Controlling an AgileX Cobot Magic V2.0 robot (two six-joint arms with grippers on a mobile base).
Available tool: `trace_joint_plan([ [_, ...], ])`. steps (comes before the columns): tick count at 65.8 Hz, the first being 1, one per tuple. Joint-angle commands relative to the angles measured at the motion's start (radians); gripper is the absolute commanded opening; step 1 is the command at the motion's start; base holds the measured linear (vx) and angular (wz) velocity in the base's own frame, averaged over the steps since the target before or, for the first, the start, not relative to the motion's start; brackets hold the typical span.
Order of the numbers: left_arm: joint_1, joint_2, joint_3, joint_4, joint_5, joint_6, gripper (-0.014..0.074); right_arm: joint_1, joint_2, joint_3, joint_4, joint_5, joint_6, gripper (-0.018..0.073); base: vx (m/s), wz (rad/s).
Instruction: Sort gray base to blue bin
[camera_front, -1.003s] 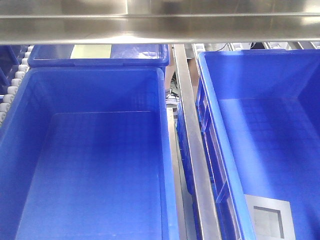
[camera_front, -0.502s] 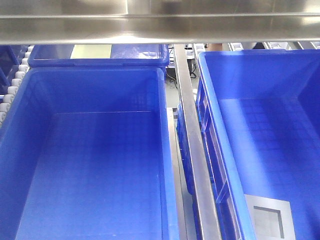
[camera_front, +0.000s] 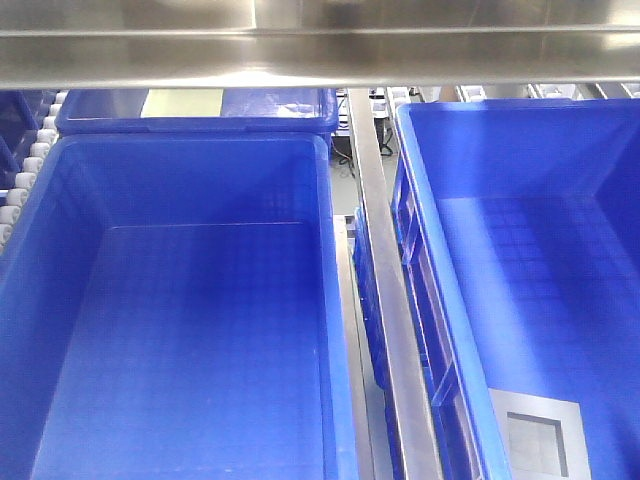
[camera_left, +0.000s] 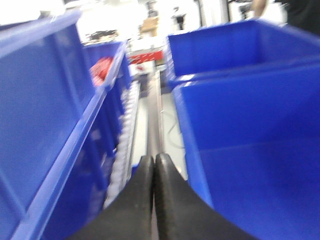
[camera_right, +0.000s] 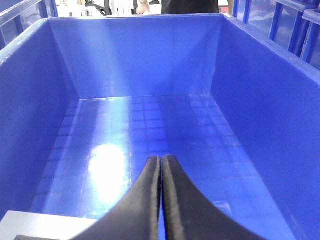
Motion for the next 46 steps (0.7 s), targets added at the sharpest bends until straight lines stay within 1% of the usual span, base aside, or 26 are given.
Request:
trace_joint_plan([
  [1, 0.014, -0.008, 0.043, -0.002, -0.141, -0.002, -0.0006, -0.002, 0.003, 0.005, -0.005, -0.039, -0.009, -0.0005, 0.0, 0.0],
  [9, 0.014, -0.008, 0.127, -0.002, -0.187, -0.002, -0.0006, -0.002, 0.003, 0.005, -0.005, -0.039, -0.009, -0.0005, 0.0, 0.0],
  [19, 0.014, -0.009, 0.193, -0.002, -0.249, -0.002, -0.0006, -0.002, 0.003, 0.005, -0.005, -0.039, -0.009, -0.0005, 0.0, 0.0],
  [34, 0.014, -0.009, 0.2, -0.002, -0.31, -0.002, -0.0006, -0.002, 0.003, 0.005, -0.005, -0.039, -0.009, -0.0005, 0.0, 0.0],
  [46, 0.014, -0.009, 0.201, -0.002, -0.302, -0.002, -0.0006, -0.002, 0.003, 0.005, -0.005, -0.039, -0.009, -0.0005, 0.0, 0.0],
])
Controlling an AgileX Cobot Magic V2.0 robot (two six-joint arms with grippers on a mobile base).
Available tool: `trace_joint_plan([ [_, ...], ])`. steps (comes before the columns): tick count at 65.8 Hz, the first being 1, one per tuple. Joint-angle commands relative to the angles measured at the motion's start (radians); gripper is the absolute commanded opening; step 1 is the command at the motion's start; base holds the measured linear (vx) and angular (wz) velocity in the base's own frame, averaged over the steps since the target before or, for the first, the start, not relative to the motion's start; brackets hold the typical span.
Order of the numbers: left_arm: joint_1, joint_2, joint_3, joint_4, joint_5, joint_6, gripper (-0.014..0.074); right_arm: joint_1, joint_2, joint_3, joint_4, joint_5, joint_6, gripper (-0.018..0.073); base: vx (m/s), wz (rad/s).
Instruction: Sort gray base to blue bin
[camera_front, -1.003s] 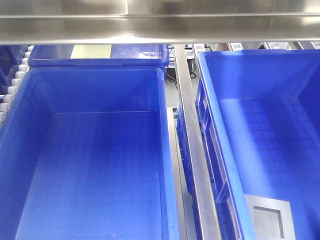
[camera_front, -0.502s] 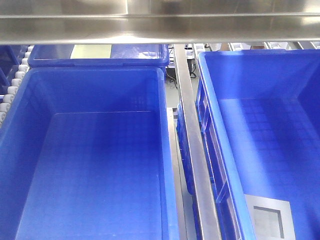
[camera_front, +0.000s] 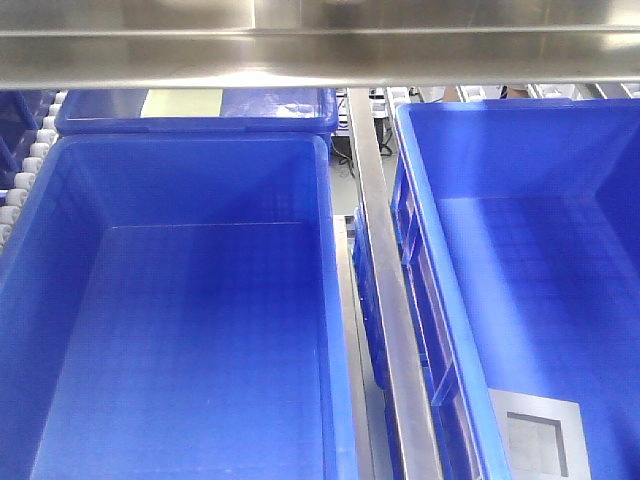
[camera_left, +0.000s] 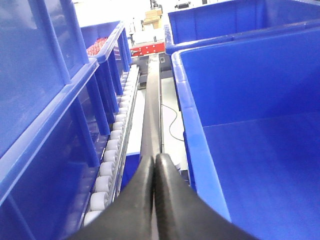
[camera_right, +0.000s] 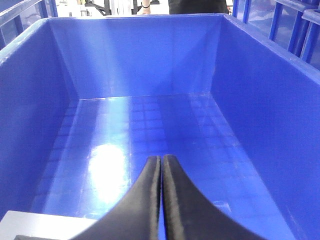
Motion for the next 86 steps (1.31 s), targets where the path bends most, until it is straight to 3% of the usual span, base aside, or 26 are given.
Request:
trace_joint_plan([
  [1, 0.002, -0.011, -0.02, -0.003, -0.078, -0.002, -0.0006, -0.002, 0.003, 0.005, -0.005, -0.039, -0.009, -0.0005, 0.0, 0.0],
  [86, 0.002, -0.01, -0.02, -0.002, -0.078, -0.002, -0.0006, -0.002, 0.003, 0.005, -0.005, -0.039, -0.009, -0.0005, 0.0, 0.0],
])
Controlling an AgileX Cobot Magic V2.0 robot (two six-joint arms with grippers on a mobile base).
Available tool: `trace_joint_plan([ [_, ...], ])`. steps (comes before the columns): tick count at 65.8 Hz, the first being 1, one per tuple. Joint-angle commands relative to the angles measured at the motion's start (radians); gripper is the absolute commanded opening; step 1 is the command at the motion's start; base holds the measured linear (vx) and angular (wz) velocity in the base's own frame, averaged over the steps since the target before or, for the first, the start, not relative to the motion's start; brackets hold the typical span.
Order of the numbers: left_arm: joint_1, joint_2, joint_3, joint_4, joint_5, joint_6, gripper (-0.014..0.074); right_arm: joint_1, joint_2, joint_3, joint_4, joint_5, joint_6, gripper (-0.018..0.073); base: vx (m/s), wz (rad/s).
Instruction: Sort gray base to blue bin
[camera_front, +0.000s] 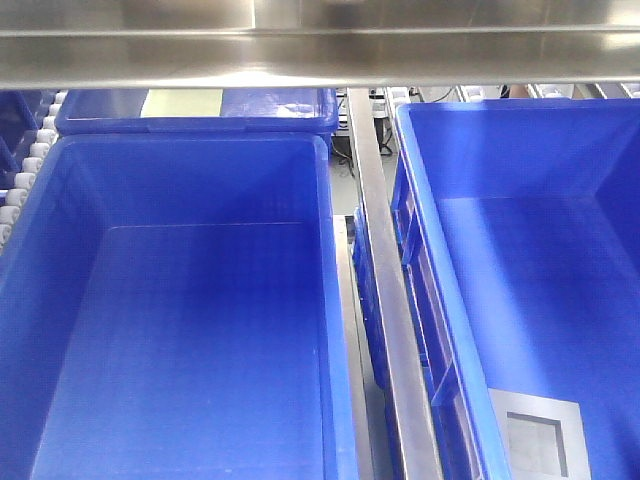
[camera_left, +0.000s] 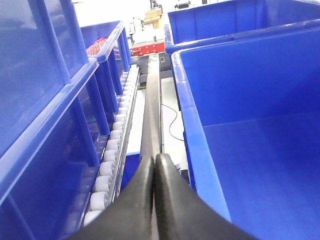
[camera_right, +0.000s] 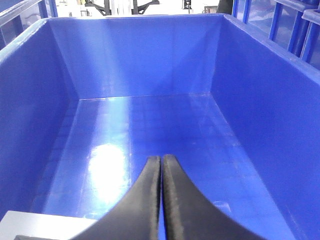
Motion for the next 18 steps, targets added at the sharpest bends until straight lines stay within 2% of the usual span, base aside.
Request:
trace_joint_plan([
  [1, 0.002, -0.01, -0.02, -0.002, -0.078, -0.002, -0.0006, -0.002, 0.003, 0.005, -0.005, -0.039, -0.009, -0.0005, 0.0, 0.0],
  [18, 0.002, -0.01, -0.02, -0.002, -0.078, -0.002, -0.0006, -0.002, 0.003, 0.005, -0.005, -0.039, -0.009, -0.0005, 0.0, 0.0],
])
